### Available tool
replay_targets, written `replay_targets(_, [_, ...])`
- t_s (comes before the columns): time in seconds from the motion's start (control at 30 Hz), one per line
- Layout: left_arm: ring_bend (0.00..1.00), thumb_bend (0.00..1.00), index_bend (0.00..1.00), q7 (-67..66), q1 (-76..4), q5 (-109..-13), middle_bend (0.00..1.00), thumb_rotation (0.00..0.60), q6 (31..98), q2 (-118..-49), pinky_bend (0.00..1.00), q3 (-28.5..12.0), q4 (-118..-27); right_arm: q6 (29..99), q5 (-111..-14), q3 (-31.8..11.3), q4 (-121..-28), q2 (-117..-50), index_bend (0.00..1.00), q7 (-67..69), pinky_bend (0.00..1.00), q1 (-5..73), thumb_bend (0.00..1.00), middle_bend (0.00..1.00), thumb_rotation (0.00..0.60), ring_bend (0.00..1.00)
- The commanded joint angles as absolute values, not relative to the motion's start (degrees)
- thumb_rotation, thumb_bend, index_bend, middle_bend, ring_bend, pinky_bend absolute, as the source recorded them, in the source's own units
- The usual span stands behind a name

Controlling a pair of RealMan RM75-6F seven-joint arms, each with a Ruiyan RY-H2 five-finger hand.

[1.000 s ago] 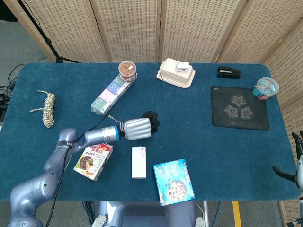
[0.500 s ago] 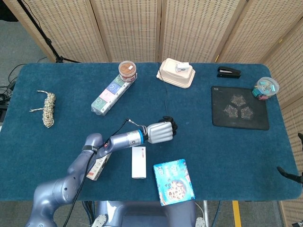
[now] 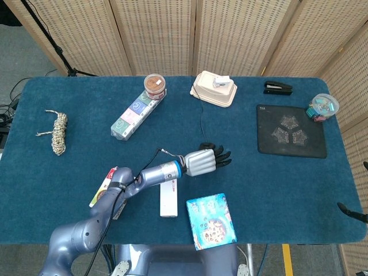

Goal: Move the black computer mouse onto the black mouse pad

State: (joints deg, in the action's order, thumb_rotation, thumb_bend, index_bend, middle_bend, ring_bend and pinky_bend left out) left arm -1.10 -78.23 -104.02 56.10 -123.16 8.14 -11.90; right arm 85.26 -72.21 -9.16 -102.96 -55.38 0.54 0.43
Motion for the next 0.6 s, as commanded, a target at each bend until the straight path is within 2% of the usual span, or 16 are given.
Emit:
replay_targets(0.03, [0.11, 0.12, 0.0, -0.3, -77.8, -103.9, 0.0, 0.6, 57.6, -122.6, 0.51, 8.2, -12.9, 85.2, -72.2, -9.1, -102.9, -55.4, 0.0, 0.6, 0.0, 0.5, 0.0, 0.0, 0.6, 0.0])
replay_targets(0.17, [0.06, 0.11, 0.0, 0.9, -76.2, -102.5, 0.0, 0.6, 62.1, -120.7, 0.46, 7.0, -15.7, 84.8, -72.3, -9.0, -102.8, -55.5, 0.0, 0.4, 0.0, 0.7, 0.0, 0.0, 0.6, 0.0])
replay_targets(0.27, [0.0, 0.1, 0.0, 2.9, -73.9, -99.9, 0.0, 0.6, 64.9, -118.6, 0.37, 4.6, -19.1, 84.5, -72.4, -8.9, -102.9, -55.6, 0.0, 0.2, 0.0, 0.8, 0.0, 0.0, 0.6, 0.0])
replay_targets(0.4, [0.0, 0.08, 0.0, 4.8, -68.9, -95.5, 0.0, 0.6, 67.8, -110.7, 0.29, 1.4, -31.1, 84.2, -72.7, -8.6, -103.0, -56.0, 0.0, -0.7, 0.0, 1.1, 0.0, 0.0, 0.6, 0.0])
replay_targets(0.6, [0.0, 0.06, 0.0, 1.7, -62.8, -91.8, 0.0, 0.6, 70.5, -96.7, 0.24, -0.2, -50.3, 83.3, -72.2, -8.4, -102.7, -57.2, 0.0, -3.0, 0.0, 1.9, 0.0, 0.0, 0.6, 0.0])
